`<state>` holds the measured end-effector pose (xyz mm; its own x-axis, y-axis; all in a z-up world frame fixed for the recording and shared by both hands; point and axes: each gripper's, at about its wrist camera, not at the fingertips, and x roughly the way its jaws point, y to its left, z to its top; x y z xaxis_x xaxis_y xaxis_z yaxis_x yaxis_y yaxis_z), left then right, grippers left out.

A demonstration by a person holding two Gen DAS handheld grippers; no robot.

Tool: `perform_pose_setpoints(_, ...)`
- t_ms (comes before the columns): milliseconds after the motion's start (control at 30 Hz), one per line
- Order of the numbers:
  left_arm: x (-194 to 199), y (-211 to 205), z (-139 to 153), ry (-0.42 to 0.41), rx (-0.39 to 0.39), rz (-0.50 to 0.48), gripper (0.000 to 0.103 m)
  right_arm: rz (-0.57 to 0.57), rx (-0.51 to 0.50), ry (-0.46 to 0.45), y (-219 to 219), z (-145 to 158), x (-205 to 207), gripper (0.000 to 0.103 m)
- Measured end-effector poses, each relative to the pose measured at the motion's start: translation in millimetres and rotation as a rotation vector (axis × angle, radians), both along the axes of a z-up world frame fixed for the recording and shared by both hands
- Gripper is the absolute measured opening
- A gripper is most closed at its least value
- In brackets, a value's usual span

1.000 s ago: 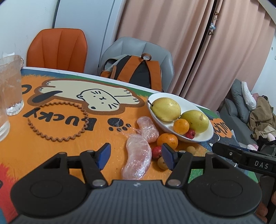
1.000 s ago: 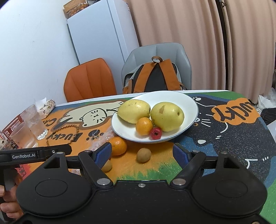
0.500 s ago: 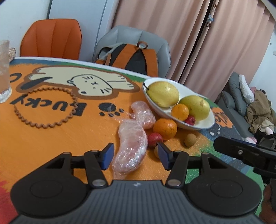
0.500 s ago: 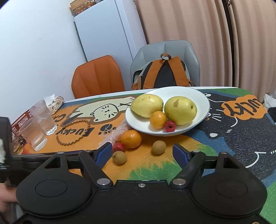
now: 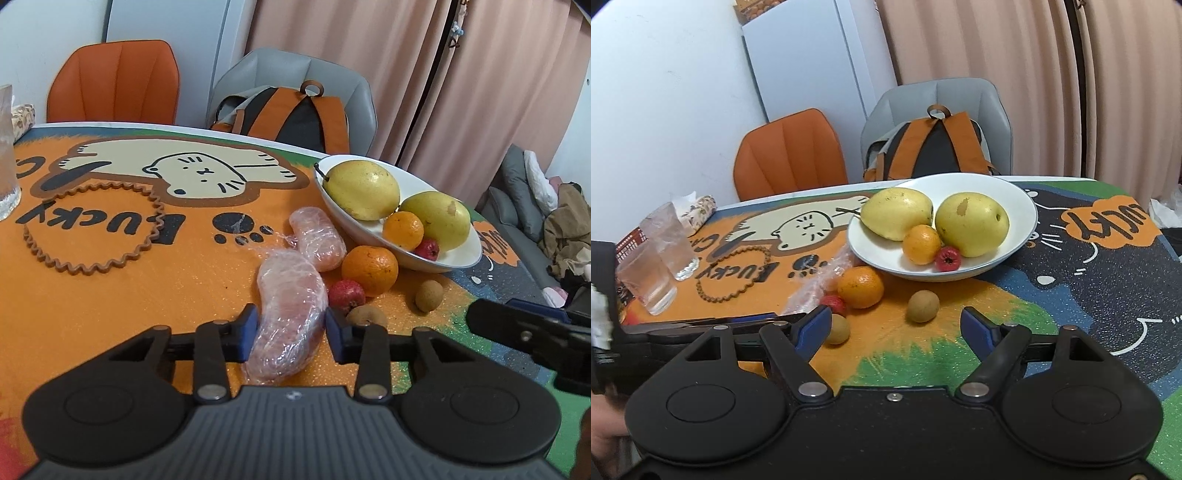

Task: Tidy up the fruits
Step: 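Withdraw both tools and move the left tool toward the wrapped pink item, then close the left tool on the wrapped pink item while the right tool grasps a brown kiwi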

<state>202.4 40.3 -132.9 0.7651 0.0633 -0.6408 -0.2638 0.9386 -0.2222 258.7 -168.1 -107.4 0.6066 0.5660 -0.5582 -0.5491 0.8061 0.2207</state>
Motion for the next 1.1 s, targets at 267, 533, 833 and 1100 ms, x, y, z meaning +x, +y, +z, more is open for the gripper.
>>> perform_pose_setpoints(267, -9, 10, 3, -0.014, -0.015, 0.01, 0.034, -0.02, -0.025, 0.029, 4, -15, 16, 0.067)
perform_pose_setpoints(533, -17, 20, 11, -0.038, -0.027, 0.025, 0.034, -0.017, -0.032, 0.04, 13, -22, 27, 0.054)
perform_pose_setpoints(833, -28, 32, 19, -0.06, -0.026, 0.045, 0.033, -0.033, -0.058, 0.041, 22, -28, 41, 0.045)
perform_pose_setpoints(1100, -34, 39, 17, -0.046, -0.043, 0.034, 0.032, -0.018, -0.068, 0.046, 25, -33, 43, 0.024)
